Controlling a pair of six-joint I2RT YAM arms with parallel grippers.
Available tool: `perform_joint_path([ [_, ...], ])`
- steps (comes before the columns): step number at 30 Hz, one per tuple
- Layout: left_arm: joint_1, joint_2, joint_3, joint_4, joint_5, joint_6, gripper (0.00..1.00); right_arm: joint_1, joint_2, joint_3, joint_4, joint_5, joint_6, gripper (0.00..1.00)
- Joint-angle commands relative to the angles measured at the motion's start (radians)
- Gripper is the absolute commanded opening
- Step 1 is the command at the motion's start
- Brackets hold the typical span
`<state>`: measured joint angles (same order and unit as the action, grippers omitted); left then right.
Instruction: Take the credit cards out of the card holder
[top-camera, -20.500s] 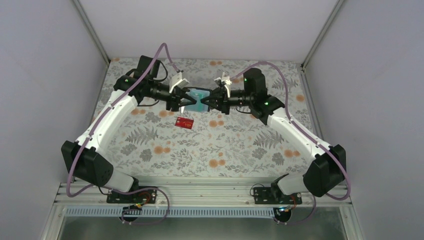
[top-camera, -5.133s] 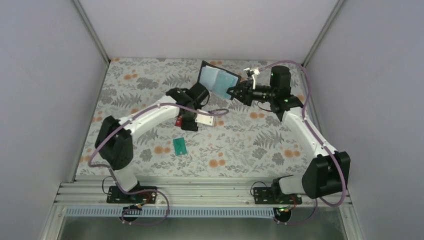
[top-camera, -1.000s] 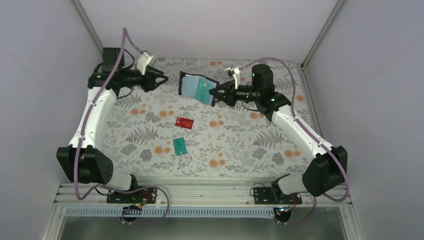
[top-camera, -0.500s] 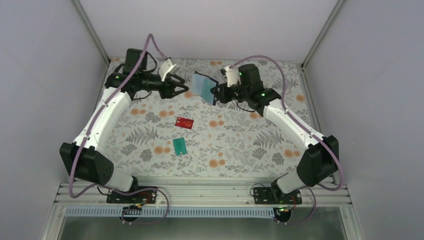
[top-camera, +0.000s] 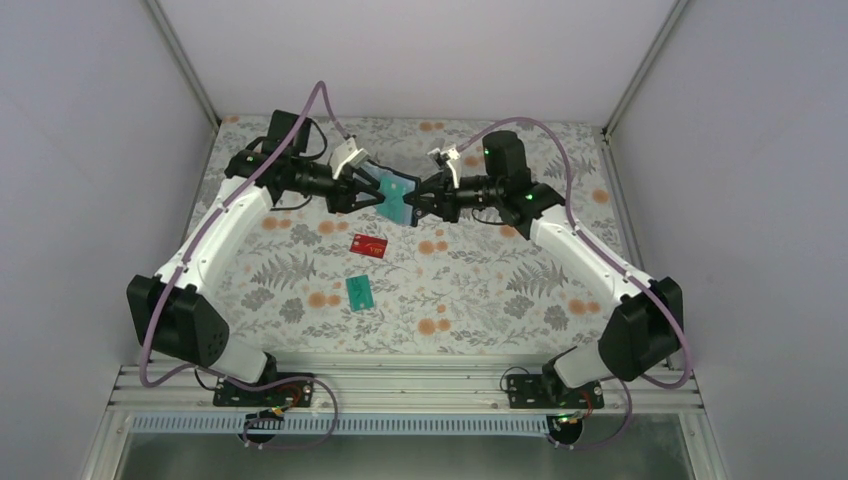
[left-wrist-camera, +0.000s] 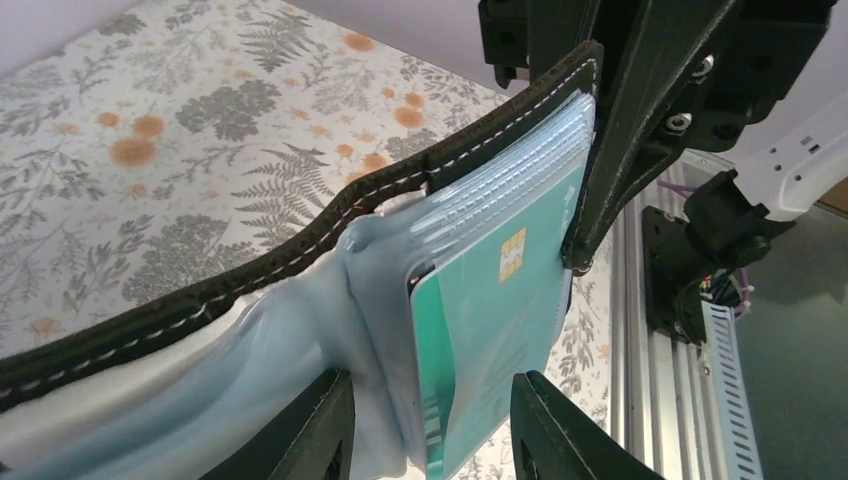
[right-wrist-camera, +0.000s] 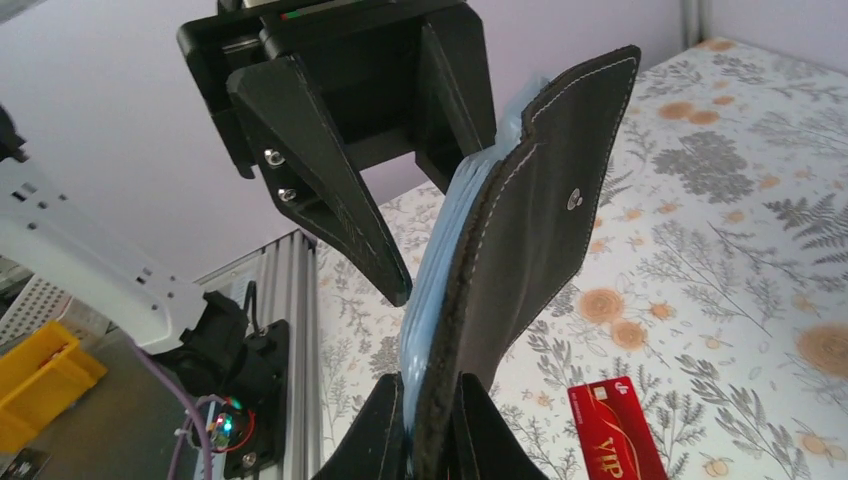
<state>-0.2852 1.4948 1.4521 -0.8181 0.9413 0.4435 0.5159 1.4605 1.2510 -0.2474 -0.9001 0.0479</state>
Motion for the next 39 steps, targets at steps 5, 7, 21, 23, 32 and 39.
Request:
perform_joint_path([
  [5,-0.021,-0.023,0.014,-0.035,0.074,0.066,0.31,0.01,-0.074,-0.031,0.121,-0.192,-0.062,0.04],
  [7,-0.024,-0.024,0.021,-0.053,0.122,0.076,0.19,0.009,-0.078,-0.031,0.124,-0.187,-0.061,0.04],
  [21,-0.026,-0.052,0.086,-0.185,0.266,0.174,0.02,-0.003,-0.075,-0.039,0.146,-0.121,-0.032,0.18],
  [23,-0.021,-0.054,0.09,-0.174,0.252,0.158,0.02,-0.007,-0.084,-0.051,0.151,-0.125,-0.034,0.22],
  [32,0.043,-0.065,0.087,-0.154,0.253,0.139,0.02,-0.028,-0.119,-0.108,0.161,-0.151,-0.057,0.26],
  [39,0.045,-0.068,0.071,-0.156,0.266,0.144,0.02,-0.034,-0.107,-0.102,0.177,-0.2,-0.038,0.15],
])
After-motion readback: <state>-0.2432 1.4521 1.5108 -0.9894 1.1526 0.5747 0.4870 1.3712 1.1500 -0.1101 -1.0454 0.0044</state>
